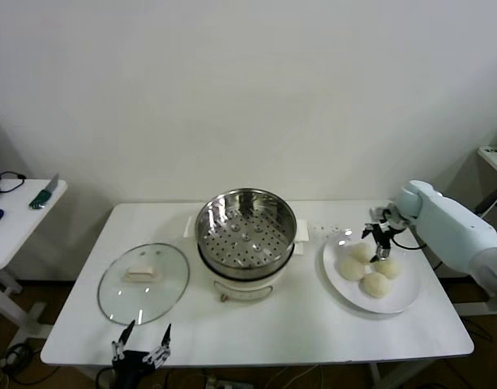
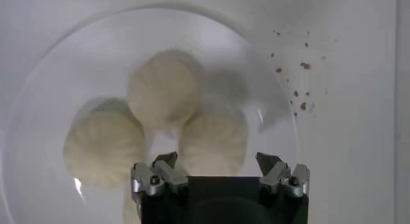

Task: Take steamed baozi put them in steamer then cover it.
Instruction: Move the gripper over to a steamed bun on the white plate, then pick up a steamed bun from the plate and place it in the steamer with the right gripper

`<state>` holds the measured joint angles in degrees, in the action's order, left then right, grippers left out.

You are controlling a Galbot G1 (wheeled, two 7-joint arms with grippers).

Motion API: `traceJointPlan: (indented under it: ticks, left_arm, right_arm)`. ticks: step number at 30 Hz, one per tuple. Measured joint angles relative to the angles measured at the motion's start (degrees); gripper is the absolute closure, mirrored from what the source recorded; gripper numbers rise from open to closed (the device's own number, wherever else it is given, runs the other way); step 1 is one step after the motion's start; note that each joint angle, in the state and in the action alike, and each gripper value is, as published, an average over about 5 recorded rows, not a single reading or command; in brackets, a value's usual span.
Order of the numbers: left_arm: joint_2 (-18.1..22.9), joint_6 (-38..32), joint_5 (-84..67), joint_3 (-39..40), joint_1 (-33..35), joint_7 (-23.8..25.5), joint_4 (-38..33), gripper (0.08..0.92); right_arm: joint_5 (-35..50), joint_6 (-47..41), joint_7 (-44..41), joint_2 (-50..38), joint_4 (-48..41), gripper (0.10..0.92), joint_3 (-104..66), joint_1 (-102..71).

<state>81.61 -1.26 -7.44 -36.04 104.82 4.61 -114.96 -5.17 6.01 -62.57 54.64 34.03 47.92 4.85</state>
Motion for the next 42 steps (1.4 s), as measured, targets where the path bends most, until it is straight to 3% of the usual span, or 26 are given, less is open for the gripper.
traceJointPlan:
  ticks: [8,16,27,42]
  left_arm:
    - [0.12,-0.08,0.45,0.19,0.38,0.00,0.00,0.177]
    - [0.29,0.00,0.72,0.28,0.08,-0.01,0.08,0.177]
    - [0.29,0.12,0.82,0.20,-0.16,-0.07,0.22,0.177]
    - [0.02,0.49,0.87,-0.11,-0.60,-0.09,0.00,0.177]
  right_arm:
    - [-0.38,-0.16,-0.15,1.08,-1.67,0.228,-1.32,-0.76]
    - [-0.91,-0.22,-0.57,2.06,-3.11,0.382,-2.00,-0.77]
    - [0.34,0.27,-1.99,1.58,-2.38,0.389,0.01,1.55]
    - [14.87,5.34,-5.58,0.07,11.20,0.392,19.02,24.16]
